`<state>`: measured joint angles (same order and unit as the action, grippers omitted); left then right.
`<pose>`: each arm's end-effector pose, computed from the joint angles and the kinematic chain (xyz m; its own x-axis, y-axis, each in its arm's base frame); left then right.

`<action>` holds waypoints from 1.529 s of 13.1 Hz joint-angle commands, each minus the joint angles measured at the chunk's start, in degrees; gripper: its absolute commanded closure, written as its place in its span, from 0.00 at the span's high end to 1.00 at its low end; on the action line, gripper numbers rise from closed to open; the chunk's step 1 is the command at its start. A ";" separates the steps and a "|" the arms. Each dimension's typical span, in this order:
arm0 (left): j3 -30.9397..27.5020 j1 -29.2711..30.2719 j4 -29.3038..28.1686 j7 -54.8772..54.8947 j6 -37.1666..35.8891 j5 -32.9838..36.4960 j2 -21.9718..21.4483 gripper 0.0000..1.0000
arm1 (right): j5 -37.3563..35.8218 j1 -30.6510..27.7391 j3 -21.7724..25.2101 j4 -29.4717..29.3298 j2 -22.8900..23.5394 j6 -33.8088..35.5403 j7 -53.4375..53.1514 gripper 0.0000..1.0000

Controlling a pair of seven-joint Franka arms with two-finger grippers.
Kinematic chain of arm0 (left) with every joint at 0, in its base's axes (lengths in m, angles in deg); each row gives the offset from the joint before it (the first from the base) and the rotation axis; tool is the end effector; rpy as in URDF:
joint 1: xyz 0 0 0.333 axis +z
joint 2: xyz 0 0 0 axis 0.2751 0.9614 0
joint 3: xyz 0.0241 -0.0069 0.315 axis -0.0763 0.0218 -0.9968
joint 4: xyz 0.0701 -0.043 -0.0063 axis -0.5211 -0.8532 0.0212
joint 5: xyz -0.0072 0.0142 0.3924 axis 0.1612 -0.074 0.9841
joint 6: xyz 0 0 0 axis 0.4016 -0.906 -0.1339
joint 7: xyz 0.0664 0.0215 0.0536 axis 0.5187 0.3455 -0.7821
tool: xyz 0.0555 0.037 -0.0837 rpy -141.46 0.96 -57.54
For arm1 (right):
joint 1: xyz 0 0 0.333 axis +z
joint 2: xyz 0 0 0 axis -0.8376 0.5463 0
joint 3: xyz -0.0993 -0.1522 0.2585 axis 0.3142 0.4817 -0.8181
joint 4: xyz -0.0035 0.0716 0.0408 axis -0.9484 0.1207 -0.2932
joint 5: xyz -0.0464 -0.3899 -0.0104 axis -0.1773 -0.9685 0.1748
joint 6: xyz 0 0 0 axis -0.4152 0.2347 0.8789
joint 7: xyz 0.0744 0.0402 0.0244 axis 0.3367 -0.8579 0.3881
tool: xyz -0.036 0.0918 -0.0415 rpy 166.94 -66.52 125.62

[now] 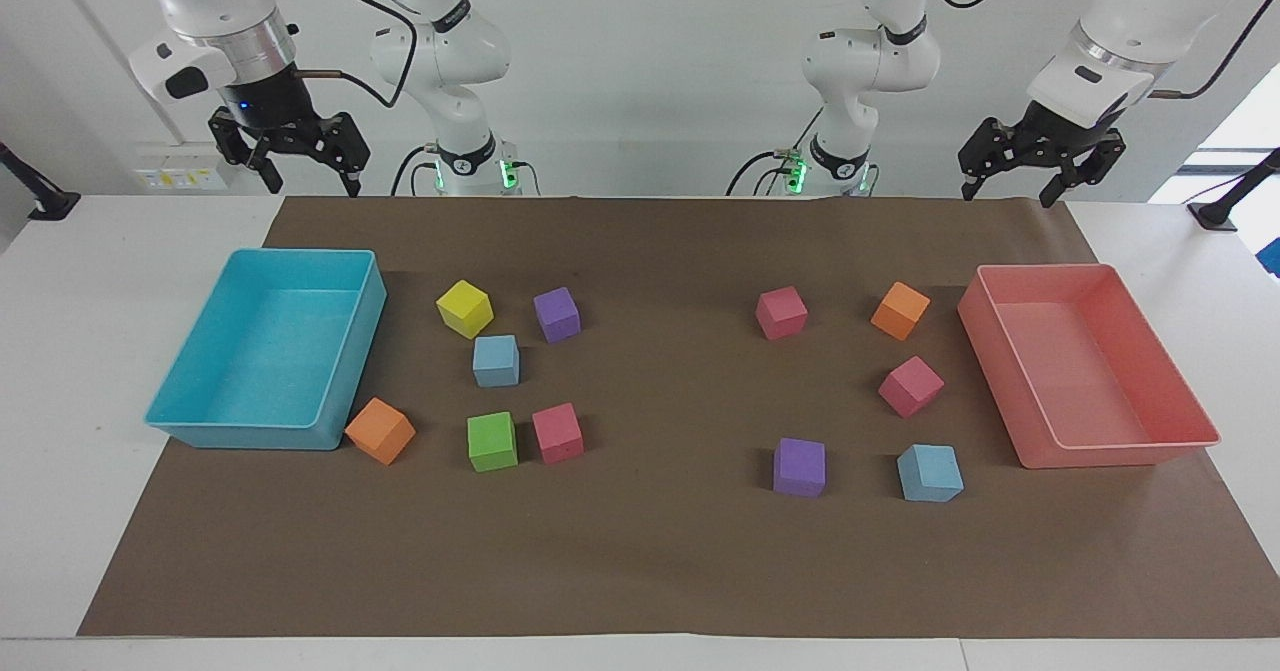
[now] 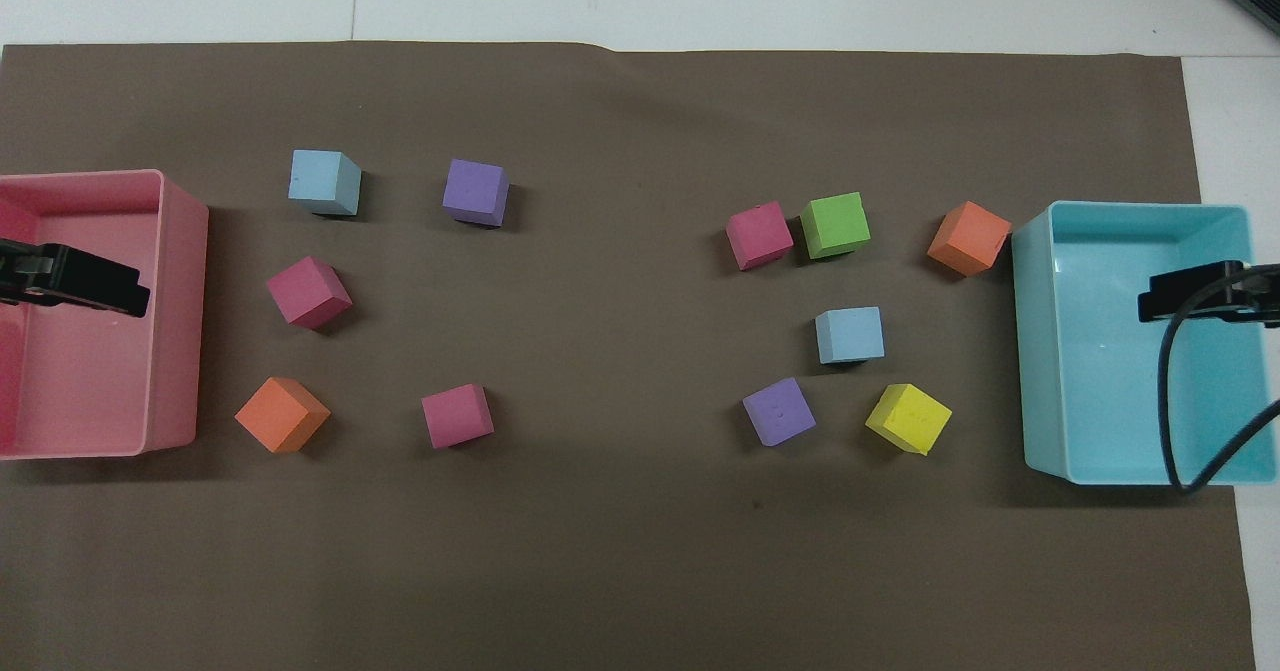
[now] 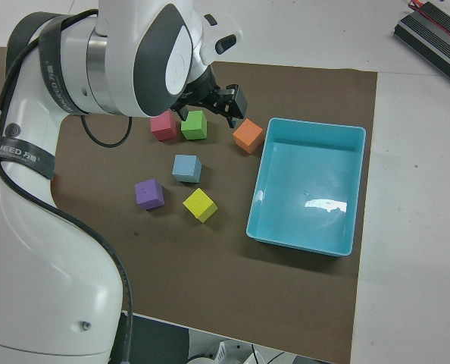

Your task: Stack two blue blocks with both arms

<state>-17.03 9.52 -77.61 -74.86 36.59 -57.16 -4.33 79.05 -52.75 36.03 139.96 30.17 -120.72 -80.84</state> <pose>0.5373 -0.0489 0.6630 0.9858 -0.1629 -0.0395 -0.1620 -0.9865 0.0251 0.5235 -0.0167 0.6537 0.9974 -0.0702 0.0185 -0.0705 -0.9974 0.0170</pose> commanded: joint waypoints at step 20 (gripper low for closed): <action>0.13 0.47 -1.62 -0.33 0.69 -0.65 -1.36 1.00 | 2.71 9.21 -1.16 9.41 9.22 -20.25 -5.24 1.00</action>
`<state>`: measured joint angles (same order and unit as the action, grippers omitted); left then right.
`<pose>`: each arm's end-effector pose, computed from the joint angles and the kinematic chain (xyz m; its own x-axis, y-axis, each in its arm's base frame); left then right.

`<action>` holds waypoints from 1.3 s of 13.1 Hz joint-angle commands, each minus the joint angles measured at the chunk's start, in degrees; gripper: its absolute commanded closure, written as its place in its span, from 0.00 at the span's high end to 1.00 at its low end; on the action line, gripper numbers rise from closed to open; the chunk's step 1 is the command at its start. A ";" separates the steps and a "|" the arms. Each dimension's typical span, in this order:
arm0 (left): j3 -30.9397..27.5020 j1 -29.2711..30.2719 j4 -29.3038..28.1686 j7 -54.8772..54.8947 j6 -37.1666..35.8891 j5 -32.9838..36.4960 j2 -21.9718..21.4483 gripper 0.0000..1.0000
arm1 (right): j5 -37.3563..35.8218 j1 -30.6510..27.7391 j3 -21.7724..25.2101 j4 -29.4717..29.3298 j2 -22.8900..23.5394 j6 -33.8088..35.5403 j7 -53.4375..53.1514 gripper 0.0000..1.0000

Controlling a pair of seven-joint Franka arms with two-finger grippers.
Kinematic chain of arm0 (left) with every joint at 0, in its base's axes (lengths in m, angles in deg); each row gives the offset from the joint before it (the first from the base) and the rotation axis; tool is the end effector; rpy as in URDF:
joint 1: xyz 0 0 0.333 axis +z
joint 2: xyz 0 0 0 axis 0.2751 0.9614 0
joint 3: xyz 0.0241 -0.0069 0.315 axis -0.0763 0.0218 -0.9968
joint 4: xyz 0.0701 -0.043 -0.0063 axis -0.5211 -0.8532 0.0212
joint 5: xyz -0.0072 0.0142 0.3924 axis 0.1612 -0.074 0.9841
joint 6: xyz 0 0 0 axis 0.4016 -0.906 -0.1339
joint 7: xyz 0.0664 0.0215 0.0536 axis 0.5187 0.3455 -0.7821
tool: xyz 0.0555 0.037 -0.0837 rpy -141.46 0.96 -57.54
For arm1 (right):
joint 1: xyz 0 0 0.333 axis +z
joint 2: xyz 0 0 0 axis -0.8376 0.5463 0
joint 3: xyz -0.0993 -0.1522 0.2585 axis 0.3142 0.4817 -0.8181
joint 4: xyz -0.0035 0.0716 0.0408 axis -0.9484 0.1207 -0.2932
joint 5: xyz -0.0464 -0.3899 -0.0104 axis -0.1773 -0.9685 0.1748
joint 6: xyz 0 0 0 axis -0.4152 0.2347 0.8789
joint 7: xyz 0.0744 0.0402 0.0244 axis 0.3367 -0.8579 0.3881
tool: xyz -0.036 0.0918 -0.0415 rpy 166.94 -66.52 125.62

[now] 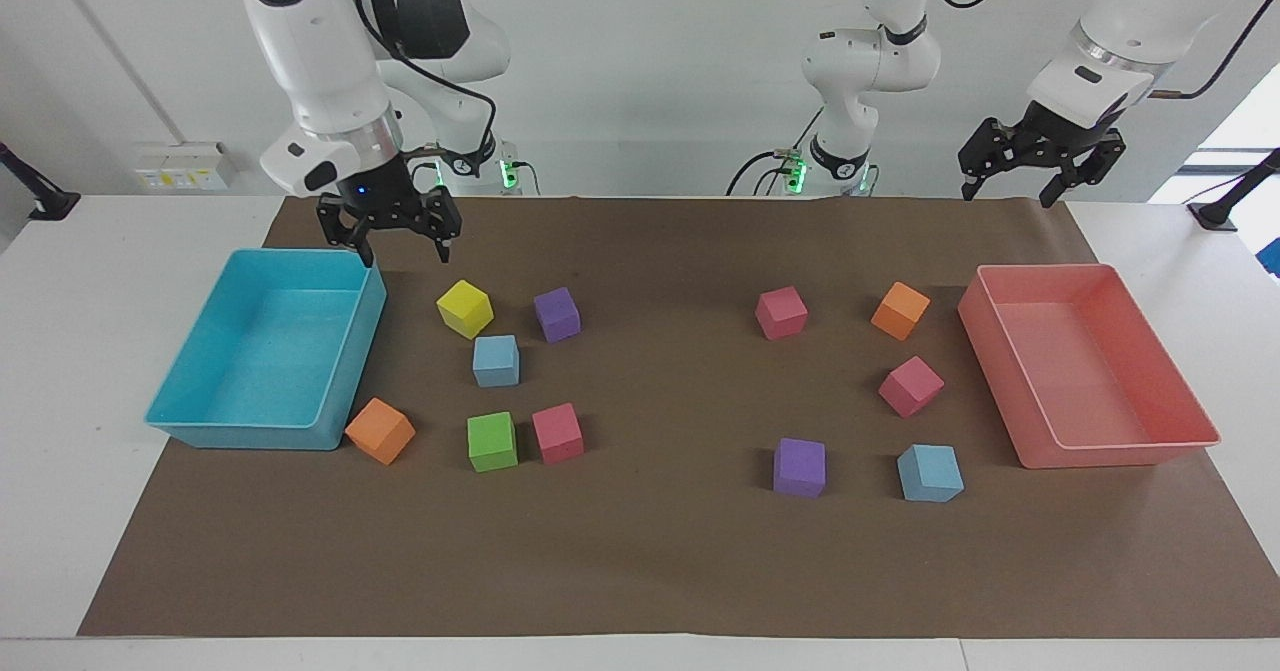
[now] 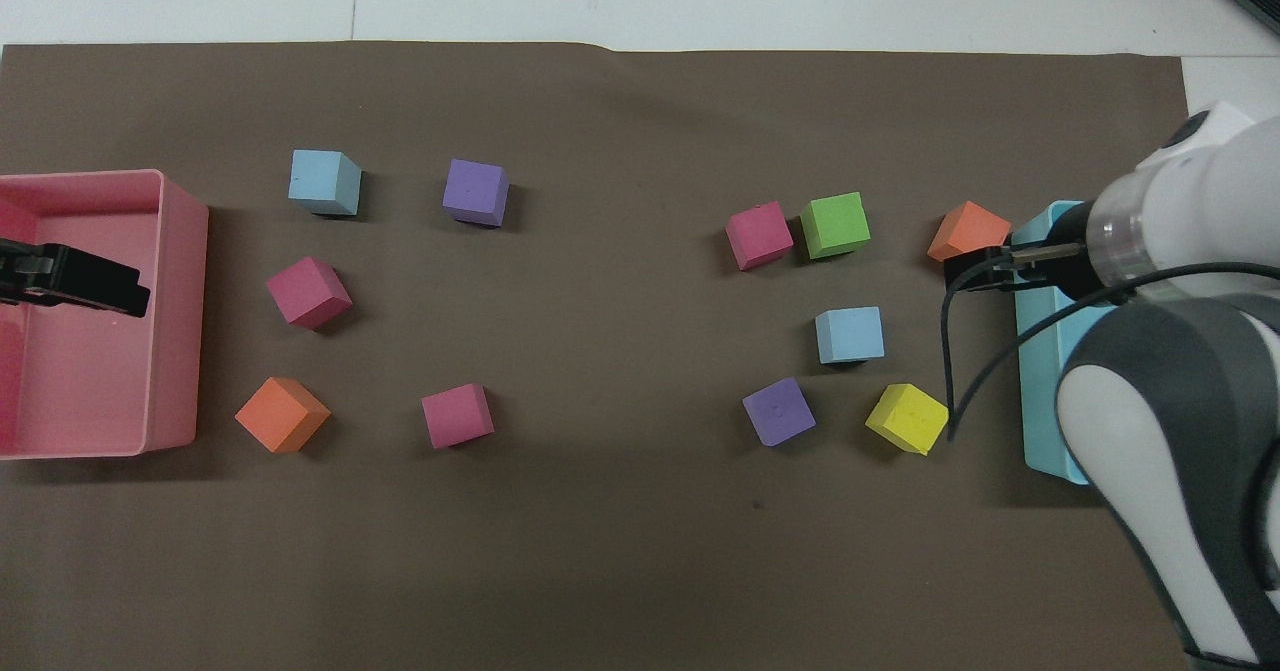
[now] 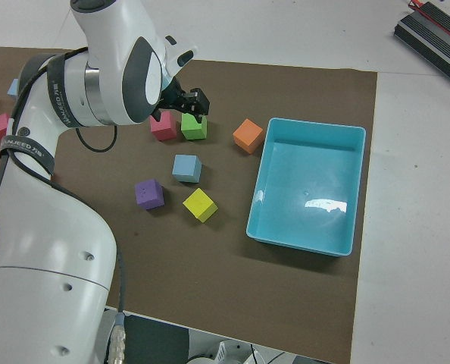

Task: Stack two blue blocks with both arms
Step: 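Reach the right gripper to the blue cube beside the green cube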

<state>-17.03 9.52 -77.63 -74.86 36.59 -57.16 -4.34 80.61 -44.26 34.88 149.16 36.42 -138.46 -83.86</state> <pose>0.5373 -0.0489 0.6629 0.9858 -0.1629 -0.0397 -0.1620 -0.9865 0.0251 0.5703 0.0846 0.5450 0.9973 0.0456 0.0578 0.0460 -0.9989 -0.0054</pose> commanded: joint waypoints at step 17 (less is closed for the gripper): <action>0.13 0.47 -1.69 -0.33 0.69 -0.65 -1.36 1.00 | 4.05 4.43 -0.01 17.35 13.10 -28.36 -2.24 1.00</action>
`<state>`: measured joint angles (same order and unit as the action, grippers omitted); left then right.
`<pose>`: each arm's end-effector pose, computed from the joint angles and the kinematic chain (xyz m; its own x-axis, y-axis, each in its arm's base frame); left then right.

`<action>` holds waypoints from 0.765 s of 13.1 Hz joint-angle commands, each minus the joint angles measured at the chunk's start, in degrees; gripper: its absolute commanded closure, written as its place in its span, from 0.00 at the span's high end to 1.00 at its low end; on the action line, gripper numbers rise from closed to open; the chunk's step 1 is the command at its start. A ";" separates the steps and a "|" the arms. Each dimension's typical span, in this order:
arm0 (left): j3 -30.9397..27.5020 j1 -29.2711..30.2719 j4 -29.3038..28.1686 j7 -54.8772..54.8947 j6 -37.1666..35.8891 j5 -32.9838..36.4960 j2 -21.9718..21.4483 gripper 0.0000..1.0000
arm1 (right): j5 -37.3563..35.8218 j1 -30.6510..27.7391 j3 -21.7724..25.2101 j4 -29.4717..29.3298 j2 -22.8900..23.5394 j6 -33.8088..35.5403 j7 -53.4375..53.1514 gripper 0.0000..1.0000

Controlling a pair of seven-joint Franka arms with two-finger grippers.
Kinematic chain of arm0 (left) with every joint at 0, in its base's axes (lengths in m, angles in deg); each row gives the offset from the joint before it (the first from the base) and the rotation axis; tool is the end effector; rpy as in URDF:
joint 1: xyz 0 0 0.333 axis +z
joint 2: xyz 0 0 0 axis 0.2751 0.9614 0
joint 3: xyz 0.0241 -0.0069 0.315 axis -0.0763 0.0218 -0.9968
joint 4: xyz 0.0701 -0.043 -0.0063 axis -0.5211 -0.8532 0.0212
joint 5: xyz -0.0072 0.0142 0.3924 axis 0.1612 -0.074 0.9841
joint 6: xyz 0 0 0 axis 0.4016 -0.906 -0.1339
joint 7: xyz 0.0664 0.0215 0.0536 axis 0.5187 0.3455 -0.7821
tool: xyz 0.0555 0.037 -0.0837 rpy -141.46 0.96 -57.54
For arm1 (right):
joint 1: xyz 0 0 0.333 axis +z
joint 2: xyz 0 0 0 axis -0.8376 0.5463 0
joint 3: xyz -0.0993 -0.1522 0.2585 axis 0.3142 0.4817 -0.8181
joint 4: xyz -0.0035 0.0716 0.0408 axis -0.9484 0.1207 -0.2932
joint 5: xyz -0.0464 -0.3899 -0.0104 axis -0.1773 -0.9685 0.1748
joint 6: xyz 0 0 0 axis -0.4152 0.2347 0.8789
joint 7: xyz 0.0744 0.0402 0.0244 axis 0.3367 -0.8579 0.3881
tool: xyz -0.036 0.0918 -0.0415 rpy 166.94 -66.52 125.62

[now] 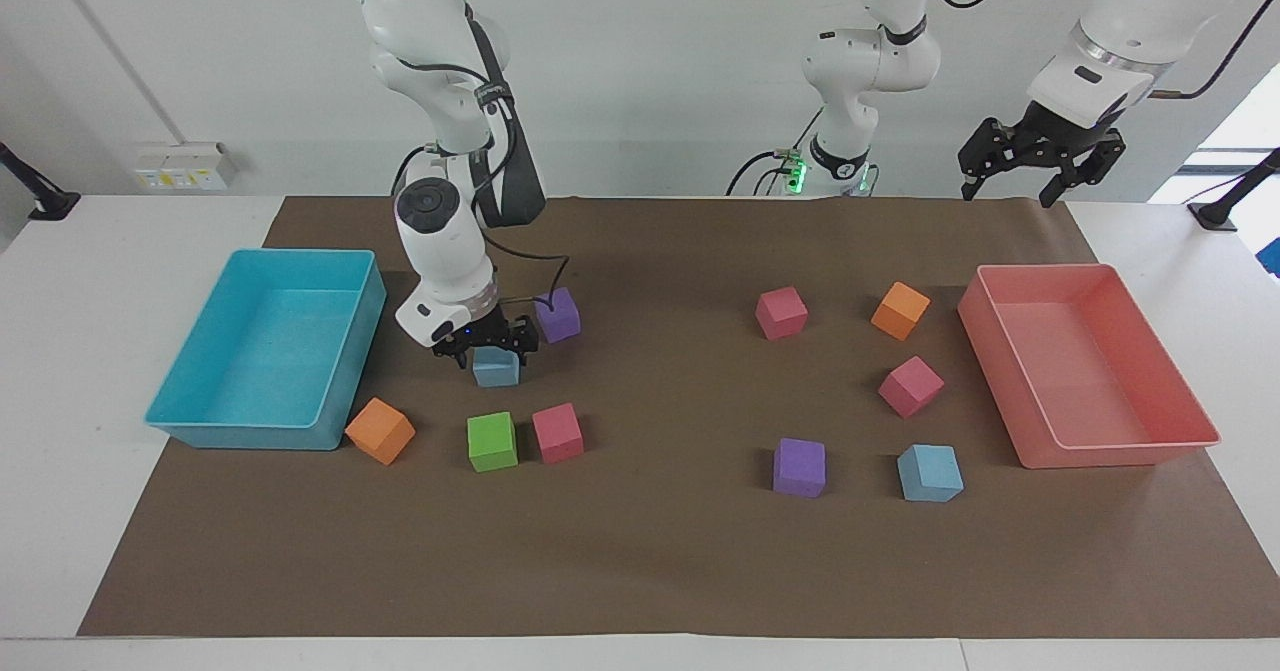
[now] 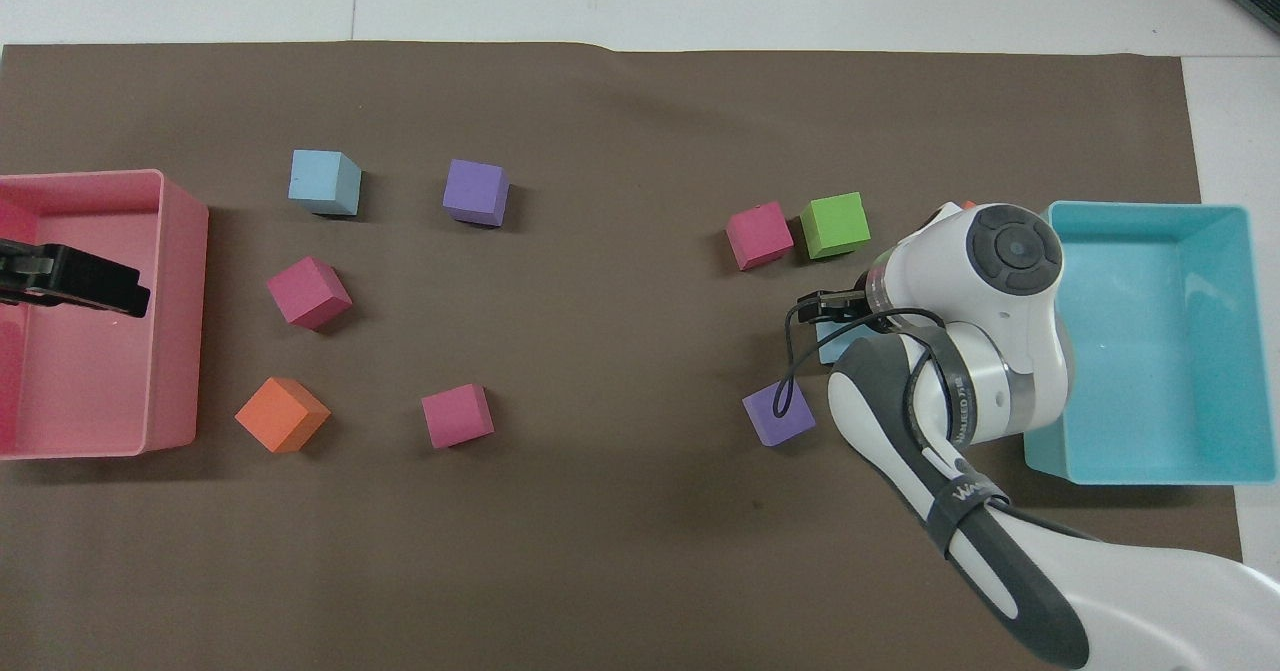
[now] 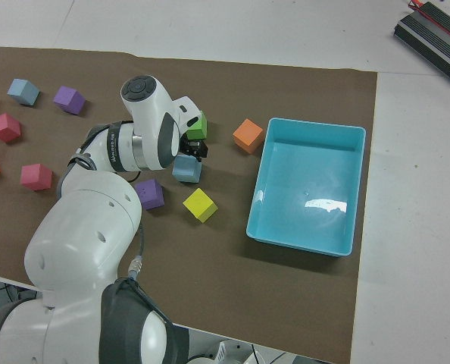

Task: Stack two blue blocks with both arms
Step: 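Reach the right gripper to the blue cube beside the green cube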

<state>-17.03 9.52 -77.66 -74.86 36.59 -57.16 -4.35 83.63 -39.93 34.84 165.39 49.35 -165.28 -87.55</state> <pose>0.5372 -0.0489 0.6628 0.9858 -0.1629 -0.0400 -0.1620 -0.9865 0.0251 0.5753 0.1326 0.3222 0.9996 0.0242 0.0138 0.0245 -0.9994 -0.0252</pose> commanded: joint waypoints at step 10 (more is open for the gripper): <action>0.13 0.47 -1.58 -0.33 0.69 -0.65 -1.35 1.00 | 1.04 -0.26 0.03 5.08 0.61 -4.88 3.29 1.00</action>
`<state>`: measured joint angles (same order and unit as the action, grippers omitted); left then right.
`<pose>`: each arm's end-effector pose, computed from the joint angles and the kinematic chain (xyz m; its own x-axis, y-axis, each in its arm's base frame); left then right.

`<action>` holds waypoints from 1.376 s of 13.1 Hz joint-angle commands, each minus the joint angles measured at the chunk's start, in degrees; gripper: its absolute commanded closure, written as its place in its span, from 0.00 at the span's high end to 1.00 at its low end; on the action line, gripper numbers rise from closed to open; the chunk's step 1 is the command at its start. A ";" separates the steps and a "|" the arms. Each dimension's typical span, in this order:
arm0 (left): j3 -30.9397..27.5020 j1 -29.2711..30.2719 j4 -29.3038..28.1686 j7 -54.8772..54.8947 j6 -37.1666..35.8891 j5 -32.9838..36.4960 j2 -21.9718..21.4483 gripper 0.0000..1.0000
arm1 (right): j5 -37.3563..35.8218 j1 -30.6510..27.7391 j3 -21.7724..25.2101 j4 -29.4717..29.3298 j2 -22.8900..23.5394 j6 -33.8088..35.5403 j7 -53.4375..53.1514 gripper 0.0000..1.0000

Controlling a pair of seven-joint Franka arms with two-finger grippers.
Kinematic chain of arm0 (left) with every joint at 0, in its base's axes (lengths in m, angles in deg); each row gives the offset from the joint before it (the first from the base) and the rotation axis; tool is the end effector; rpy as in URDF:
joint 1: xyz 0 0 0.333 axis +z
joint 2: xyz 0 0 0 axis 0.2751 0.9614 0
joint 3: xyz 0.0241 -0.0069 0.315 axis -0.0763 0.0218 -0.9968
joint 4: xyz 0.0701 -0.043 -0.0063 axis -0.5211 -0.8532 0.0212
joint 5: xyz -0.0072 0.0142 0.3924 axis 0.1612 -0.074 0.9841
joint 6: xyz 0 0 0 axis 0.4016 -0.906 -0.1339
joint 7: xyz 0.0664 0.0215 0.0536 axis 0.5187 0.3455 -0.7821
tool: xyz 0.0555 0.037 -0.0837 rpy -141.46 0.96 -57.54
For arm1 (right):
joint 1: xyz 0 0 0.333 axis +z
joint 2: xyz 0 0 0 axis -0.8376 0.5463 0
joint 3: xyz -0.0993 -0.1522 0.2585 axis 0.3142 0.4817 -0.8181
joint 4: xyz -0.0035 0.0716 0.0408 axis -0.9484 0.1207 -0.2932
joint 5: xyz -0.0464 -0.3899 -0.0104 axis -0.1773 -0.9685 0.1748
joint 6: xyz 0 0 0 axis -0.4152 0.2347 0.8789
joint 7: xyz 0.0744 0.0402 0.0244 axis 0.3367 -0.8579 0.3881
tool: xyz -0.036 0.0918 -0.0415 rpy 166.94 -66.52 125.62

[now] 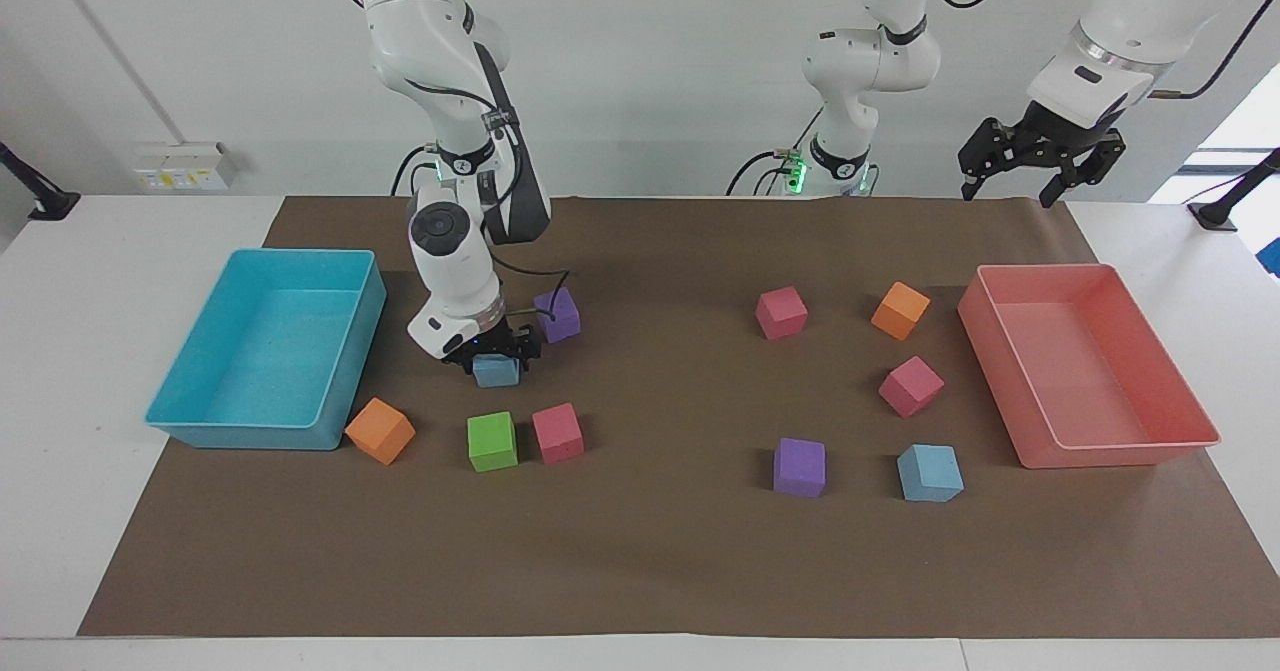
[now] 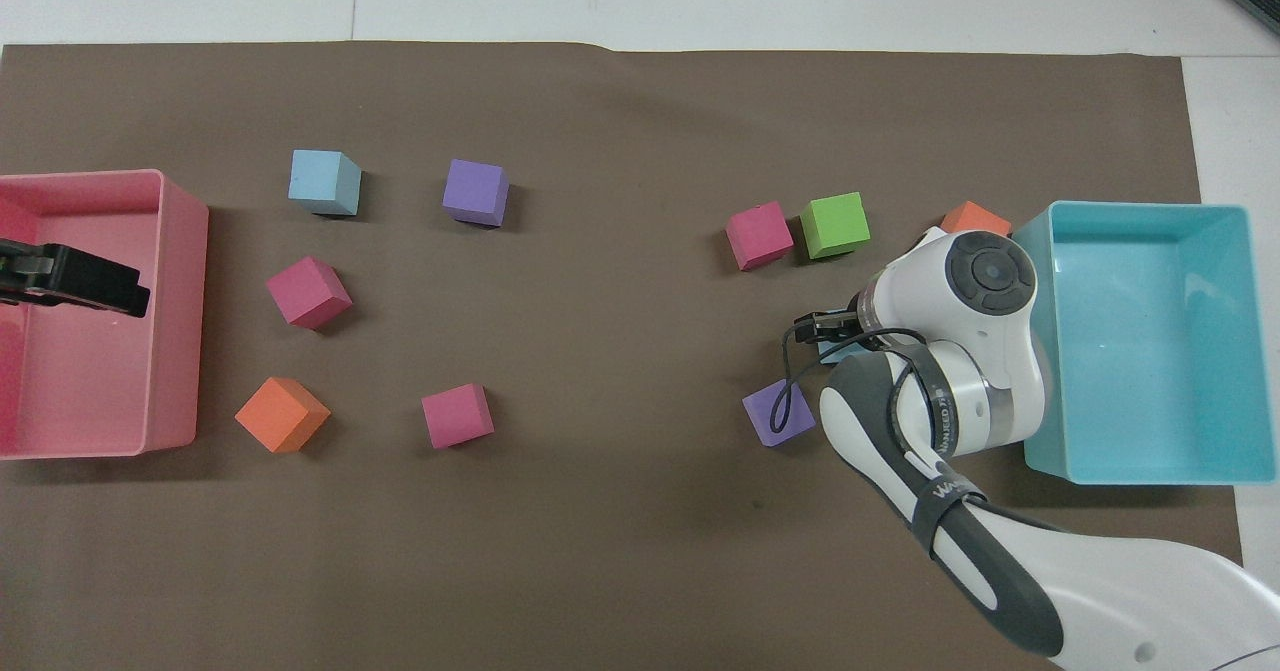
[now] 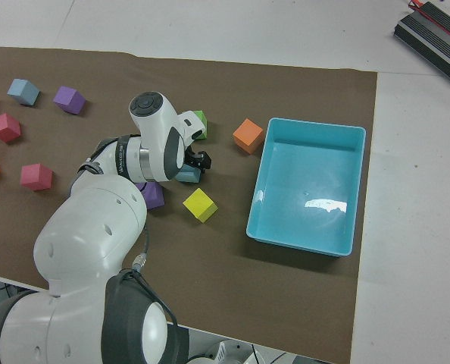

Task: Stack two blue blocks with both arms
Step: 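Reach the right gripper to the blue cube beside the green cube, then grasp the blue cube with the right gripper and lift it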

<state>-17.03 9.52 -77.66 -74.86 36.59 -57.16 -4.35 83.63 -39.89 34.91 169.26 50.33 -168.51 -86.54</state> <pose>0.5372 -0.0489 0.6628 0.9858 -0.1629 -0.0400 -0.1620 -0.9865 0.0251 0.5604 0.1280 0.2887 0.9992 0.0389 -0.0129 0.0387 -0.9991 -0.0162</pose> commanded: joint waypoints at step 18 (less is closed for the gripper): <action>0.13 0.47 -1.66 -0.33 0.69 -0.65 -1.35 1.00 | -1.51 3.48 -0.13 -18.20 -2.57 18.92 -0.26 0.00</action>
<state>-17.03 9.52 -77.67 -74.86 36.59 -57.16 -4.38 83.50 -38.13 34.85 153.88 45.96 -150.63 -85.45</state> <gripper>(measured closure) 0.000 0.370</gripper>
